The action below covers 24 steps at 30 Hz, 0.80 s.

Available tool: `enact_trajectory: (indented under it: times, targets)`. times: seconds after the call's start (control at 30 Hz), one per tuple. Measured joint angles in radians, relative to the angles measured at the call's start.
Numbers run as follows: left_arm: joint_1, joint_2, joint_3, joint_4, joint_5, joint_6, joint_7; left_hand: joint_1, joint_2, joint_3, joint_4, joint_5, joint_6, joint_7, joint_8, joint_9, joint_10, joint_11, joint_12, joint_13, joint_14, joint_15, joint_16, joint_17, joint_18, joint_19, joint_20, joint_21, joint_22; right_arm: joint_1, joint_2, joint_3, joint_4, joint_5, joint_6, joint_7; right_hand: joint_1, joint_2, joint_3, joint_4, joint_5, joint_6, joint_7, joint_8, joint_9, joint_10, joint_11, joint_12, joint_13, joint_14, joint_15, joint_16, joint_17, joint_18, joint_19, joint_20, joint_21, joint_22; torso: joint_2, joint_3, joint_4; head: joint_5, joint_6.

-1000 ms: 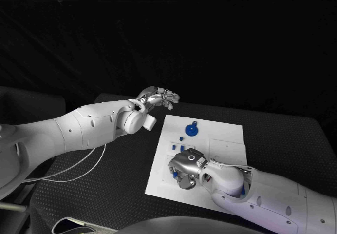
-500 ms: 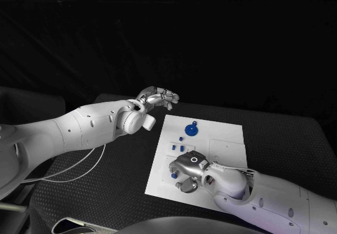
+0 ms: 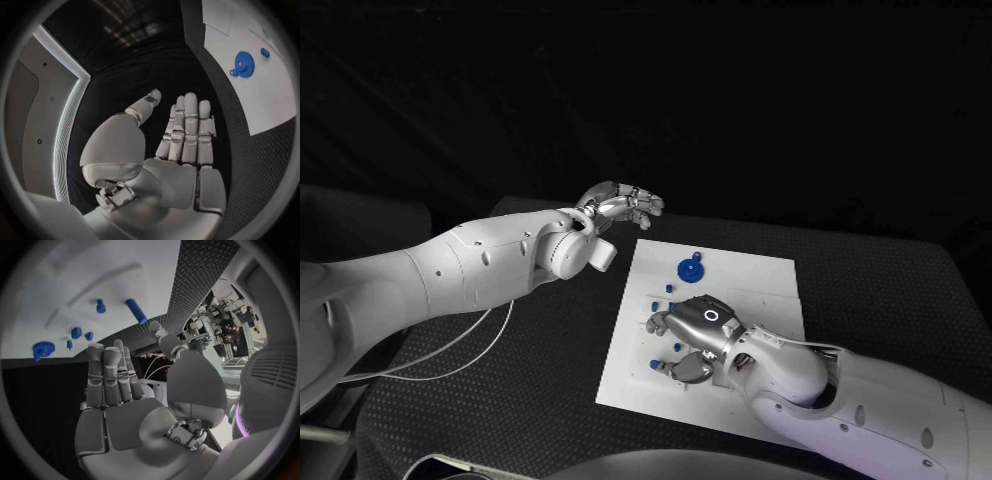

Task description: Assemble the parts on the task board

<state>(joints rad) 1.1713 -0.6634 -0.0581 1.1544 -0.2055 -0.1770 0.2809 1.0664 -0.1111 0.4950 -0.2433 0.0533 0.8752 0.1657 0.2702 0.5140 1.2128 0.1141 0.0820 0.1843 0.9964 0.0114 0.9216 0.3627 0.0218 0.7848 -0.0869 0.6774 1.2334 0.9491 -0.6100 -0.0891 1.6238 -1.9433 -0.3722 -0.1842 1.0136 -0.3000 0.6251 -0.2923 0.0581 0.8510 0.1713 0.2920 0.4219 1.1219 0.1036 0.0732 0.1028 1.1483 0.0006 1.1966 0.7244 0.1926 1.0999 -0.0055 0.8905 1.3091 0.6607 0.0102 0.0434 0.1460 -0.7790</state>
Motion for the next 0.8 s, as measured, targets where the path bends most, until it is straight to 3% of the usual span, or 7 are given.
enact_trajectory:
  times: [0.17,0.3,0.47,0.57,0.63,0.73,0.8]
  targets:
    - [0.0,0.0,0.0,0.0,0.0,0.0,0.0,0.0,0.0,0.0,0.0,0.0,0.0,0.0,0.0,0.0,0.0,0.0,0.0,0.0,0.0,0.0,0.0,0.0,-0.001,0.0,0.0,0.0,0.0,0.031,-0.057,0.035,0.036,0.068,-0.022,0.006,0.005,-0.002,0.039,0.021,-0.002,0.011,-0.008,0.014,0.006,0.012,0.01,0.018,0.003,0.001,-0.001,0.007,0.0,0.0,0.0,0.0,0.0,0.0,0.0,0.0,-0.0002,-0.008,0.005]
    - [0.0,-0.003,0.0,0.0,0.0,0.001,-0.001,0.0,0.0,0.0,0.0,0.0,0.0,0.0,0.0,0.0,0.0,0.0,0.0,0.0,0.0,0.0,0.0,0.0,-0.002,0.0,0.0,0.0,0.001,0.089,-0.133,0.049,0.052,0.223,-0.011,0.01,0.02,0.001,0.1,0.068,-0.004,0.059,-0.008,0.039,0.019,0.108,-0.021,0.084,0.033,0.02,-0.026,0.007,-0.001,-0.001,0.019,-0.008,0.0,0.0,0.0,0.0002,-0.0007,-0.02,0.011]
    - [0.0,-0.009,0.0,-0.002,0.0,0.001,-0.001,0.0,0.0,0.0,0.0,0.0,0.0,0.0,0.0,0.0,0.0,0.0,0.0,0.0,0.0,0.0,0.0,0.001,-0.006,0.0,0.0,0.0,0.001,0.142,-0.206,0.052,0.039,0.439,0.047,0.005,-0.035,0.013,0.066,0.128,-0.006,0.09,-0.034,0.07,0.058,0.178,-0.069,0.283,0.173,0.037,-0.077,0.008,-0.004,0.015,0.04,-0.015,0.006,0.0,0.0,0.0001,-0.0026,-0.041,0.022]
    - [0.0,-0.008,0.0,-0.004,0.0,0.001,-0.002,0.0,0.0,0.0,0.0,0.0,0.0,0.0,0.0,0.0,0.0,0.0,0.0,0.0,0.0,0.0,0.0,0.002,-0.006,0.0,0.0,0.0,0.002,0.149,-0.232,0.049,0.03,0.528,0.081,0.007,-0.052,0.028,0.062,0.153,-0.002,0.087,-0.062,0.086,0.099,0.131,-0.094,0.497,0.343,0.058,-0.093,0.019,-0.004,0.025,0.07,-0.026,0.014,0.0,-0.001,0.0,-0.0037,-0.053,0.026]
    - [0.0,-0.005,0.0,-0.005,0.0,0.001,-0.002,0.0,0.0,0.0,0.0,0.0,0.0,0.0,0.0,0.0,0.0,0.0,0.0,0.0,0.0,0.0,0.0,0.002,-0.006,0.0,0.0,0.0,0.002,0.152,-0.256,0.049,0.03,0.596,0.124,0.004,-0.071,0.044,0.049,0.163,0.001,0.058,-0.062,0.09,0.149,0.019,-0.105,0.789,0.589,0.075,-0.102,0.027,0.007,0.024,0.081,-0.034,0.025,0.0,-0.001,0.0,-0.0047,-0.064,0.028]
    - [0.0,0.001,0.0,-0.007,0.0,0.001,-0.002,0.0,0.0,0.0,0.0,0.0,0.0,0.0,0.0,0.0,0.0,0.0,0.0,0.0,0.0,0.0,0.0,0.002,-0.006,0.003,0.003,0.0,0.002,0.157,-0.282,0.044,0.027,0.665,0.204,-0.025,-0.099,0.057,0.039,0.173,0.0,0.058,-0.062,0.09,0.179,0.019,-0.105,0.939,0.703,0.091,-0.112,0.074,0.05,0.024,0.092,-0.042,0.054,0.0,-0.002,0.0007,-0.0053,-0.078,0.031]
    - [0.0,0.003,0.0,-0.007,0.0,0.002,-0.002,0.0,0.0,0.0,0.0,0.0,0.0,0.0,0.0,0.0,0.0,0.0,0.0,0.0,0.0,0.0,0.0,0.003,-0.006,0.003,0.003,0.0,0.002,0.159,-0.297,0.033,0.026,0.693,0.26,-0.052,-0.121,0.068,0.042,0.188,-0.002,0.06,-0.063,0.09,0.19,0.019,-0.105,0.988,0.74,0.094,-0.115,0.098,0.075,0.023,0.094,-0.043,0.058,0.0,-0.003,0.0013,-0.0059,-0.087,0.032]
